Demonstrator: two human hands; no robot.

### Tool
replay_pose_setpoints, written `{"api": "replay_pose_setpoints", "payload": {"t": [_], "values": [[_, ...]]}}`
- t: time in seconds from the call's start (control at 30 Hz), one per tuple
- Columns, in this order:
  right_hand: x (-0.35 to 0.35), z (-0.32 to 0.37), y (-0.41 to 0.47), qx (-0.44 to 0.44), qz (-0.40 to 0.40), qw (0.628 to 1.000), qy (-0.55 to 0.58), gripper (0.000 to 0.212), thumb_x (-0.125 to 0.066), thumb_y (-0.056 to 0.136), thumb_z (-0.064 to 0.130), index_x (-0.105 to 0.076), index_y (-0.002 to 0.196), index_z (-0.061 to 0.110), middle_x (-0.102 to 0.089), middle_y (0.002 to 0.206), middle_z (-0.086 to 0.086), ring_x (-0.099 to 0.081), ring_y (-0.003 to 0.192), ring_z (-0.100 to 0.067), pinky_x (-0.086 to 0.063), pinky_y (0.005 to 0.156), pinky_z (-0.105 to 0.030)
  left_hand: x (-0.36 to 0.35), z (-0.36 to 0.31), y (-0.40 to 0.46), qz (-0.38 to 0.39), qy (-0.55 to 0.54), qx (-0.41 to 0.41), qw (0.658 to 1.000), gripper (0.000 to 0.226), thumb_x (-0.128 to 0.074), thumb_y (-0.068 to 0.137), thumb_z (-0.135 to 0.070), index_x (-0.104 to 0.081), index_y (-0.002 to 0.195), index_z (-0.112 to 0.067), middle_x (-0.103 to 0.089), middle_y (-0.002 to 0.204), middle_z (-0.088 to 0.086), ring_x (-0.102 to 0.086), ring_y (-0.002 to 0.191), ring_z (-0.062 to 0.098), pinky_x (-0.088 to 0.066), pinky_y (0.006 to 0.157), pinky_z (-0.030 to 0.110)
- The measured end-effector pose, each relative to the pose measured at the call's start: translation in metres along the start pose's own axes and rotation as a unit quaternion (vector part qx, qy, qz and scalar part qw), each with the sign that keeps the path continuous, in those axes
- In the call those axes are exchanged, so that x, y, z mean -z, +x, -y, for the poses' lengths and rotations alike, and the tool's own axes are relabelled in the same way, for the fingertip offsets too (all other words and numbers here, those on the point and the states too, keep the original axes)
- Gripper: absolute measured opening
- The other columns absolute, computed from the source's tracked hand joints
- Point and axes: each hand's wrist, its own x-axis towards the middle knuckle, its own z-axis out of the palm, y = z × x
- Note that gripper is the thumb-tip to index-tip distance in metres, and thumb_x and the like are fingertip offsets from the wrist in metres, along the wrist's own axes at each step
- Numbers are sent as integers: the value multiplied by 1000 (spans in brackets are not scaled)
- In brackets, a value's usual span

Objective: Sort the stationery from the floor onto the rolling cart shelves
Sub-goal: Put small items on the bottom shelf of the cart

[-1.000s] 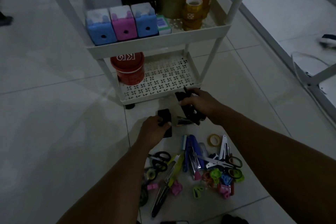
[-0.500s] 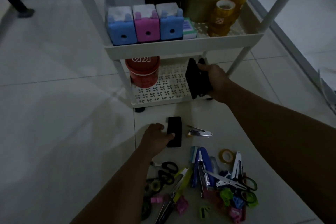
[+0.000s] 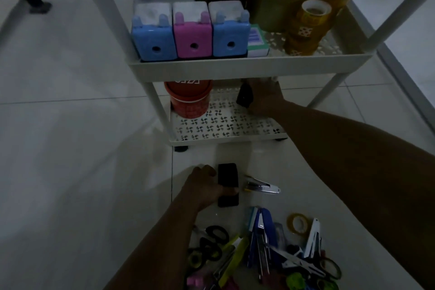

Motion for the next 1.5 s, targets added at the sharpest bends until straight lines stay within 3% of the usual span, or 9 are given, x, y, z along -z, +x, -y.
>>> {"api": "replay_pose_setpoints", "payload": {"t": [0.1,0.23,0.37,0.57,0.97,1.2,1.3,1.4,1.5], "values": [[-7,-8,-2,78,7,990,-114,64,-59,88,22,-32,146,26,-39,148,-8,-40,131,-31,-31,110,-50,-1,-1,0,-13,5,-5,1000,100,-82,54,-62,-42,136,-21,-40,135,2,-45,118,17,-44,94,29],[-18,-14,-18,62,-20,988,-139,68,-50,91,12,-21,149,33,-18,157,-8,-17,144,-30,-11,107,-67,-1,-1,1,-21,-7,-11,1000,94,-84,54,-58,-44,131,-23,-40,132,0,-40,104,9,-40,83,23],[-24,-11,-32,46,-81,988,-125,71,-63,81,18,-33,145,26,-28,150,-15,-26,136,-38,-23,106,-64,-1,-2,0,-19,-22,-9,1000,90,-85,55,-55,-45,130,-24,-39,132,-1,-37,103,8,-38,83,22],[-21,-14,-32,65,-75,992,-84,57,-56,92,27,-38,145,21,-46,140,-11,-39,128,-34,-34,105,-50,-2,-3,-1,-16,-13,-10,1000,86,-84,57,-55,-44,127,-24,-38,132,0,-37,106,9,-37,85,23],[-19,-7,-21,57,-103,990,-71,53,-55,88,8,-46,139,16,-48,137,-16,-43,124,-37,-32,107,-55,-4,-2,0,-16,-17,-3,1000,89,-84,56,-56,-44,129,-25,-36,126,-3,-37,104,8,-37,83,22],[-13,3,-28,28,-109,991,-67,55,-53,84,11,-43,139,13,-46,137,-14,-38,131,-33,-21,113,-52,-3,-3,-1,-14,-6,-2,1000,86,-81,58,-60,-44,127,-23,-32,113,-6,-37,104,9,-37,84,23],[-11,18,-51,59,-149,985,-70,52,-56,81,14,-51,133,12,-53,129,-15,-46,122,-35,-34,101,-46,-3,-6,0,-5,0,-1,1000,83,-75,67,-61,-45,131,-18,-38,119,-2,-40,113,12,-38,91,24],[-16,39,-83,138,-180,974,-5,25,-60,83,15,-65,106,6,-64,102,-18,-59,95,-35,-45,77,-40,2,-9,4,-4,20,7,1000,61,-64,85,-47,-48,132,-10,-44,136,8,-41,128,24,-38,105,33],[-24,61,-119,82,-81,991,65,26,-56,90,36,-59,97,11,-65,85,-9,-63,77,-27,-40,57,-28,7,-7,4,0,20,10,1000,40,-59,91,-19,-50,128,-7,-45,135,14,-47,123,30,-42,101,34]]}}
